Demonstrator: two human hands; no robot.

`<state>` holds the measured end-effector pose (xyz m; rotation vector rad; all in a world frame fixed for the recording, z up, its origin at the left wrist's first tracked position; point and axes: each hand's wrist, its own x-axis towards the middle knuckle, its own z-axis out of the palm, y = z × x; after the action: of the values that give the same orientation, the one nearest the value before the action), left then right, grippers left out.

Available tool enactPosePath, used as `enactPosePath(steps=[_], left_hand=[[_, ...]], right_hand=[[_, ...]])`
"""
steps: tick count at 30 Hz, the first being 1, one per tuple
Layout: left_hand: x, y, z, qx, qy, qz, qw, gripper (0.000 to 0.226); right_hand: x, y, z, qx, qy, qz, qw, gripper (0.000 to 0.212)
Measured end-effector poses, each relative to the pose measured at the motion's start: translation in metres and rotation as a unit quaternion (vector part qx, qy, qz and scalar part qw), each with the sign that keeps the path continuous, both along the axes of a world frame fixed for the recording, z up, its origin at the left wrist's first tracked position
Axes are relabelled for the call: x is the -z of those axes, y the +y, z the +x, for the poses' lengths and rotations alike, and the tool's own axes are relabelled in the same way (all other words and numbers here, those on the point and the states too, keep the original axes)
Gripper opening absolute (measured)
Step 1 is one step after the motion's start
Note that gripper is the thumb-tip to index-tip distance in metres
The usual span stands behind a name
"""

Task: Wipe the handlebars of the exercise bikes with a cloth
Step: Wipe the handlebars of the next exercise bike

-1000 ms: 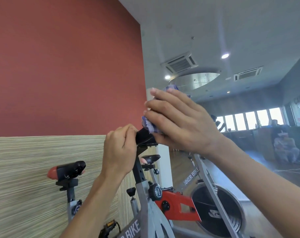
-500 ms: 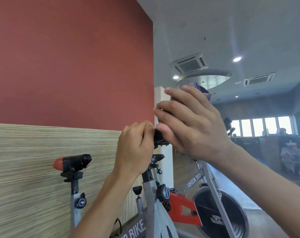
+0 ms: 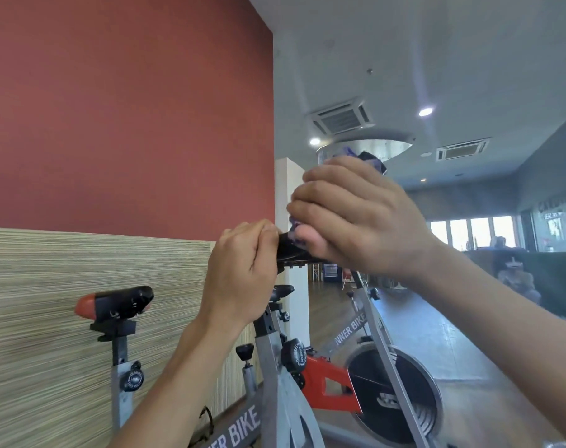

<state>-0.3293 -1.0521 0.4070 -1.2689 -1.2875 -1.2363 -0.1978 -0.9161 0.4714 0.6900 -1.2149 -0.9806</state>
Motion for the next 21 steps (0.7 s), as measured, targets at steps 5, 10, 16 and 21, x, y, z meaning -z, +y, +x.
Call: enactPosePath(steps=[5, 10, 16, 21], left_hand=[[0.0, -0.002, 0.001, -0.008, 0.003, -0.011, 1.0, 0.041], [0.003, -0.017, -0.012, 0.048, 0.028, -0.042, 0.998, 0.036], [0.014, -0.017, -0.05, 0.131, -0.013, -0.022, 0.991, 0.039], [0.015, -0.02, -0.06, 0.222, -0.1, 0.005, 0.97, 0.043]], right_hand=[[0.012, -0.007, -0.008, -0.003, 0.011, -0.048, 0.999, 0.042], [0.005, -0.005, 0.009, 0.067, -0.044, 0.024, 0.996, 0.044], [0.013, -0.019, -0.018, 0.096, -0.014, 0.024, 0.995, 0.041], [0.019, -0.032, -0.03, 0.205, -0.021, -0.003, 0.979, 0.043]])
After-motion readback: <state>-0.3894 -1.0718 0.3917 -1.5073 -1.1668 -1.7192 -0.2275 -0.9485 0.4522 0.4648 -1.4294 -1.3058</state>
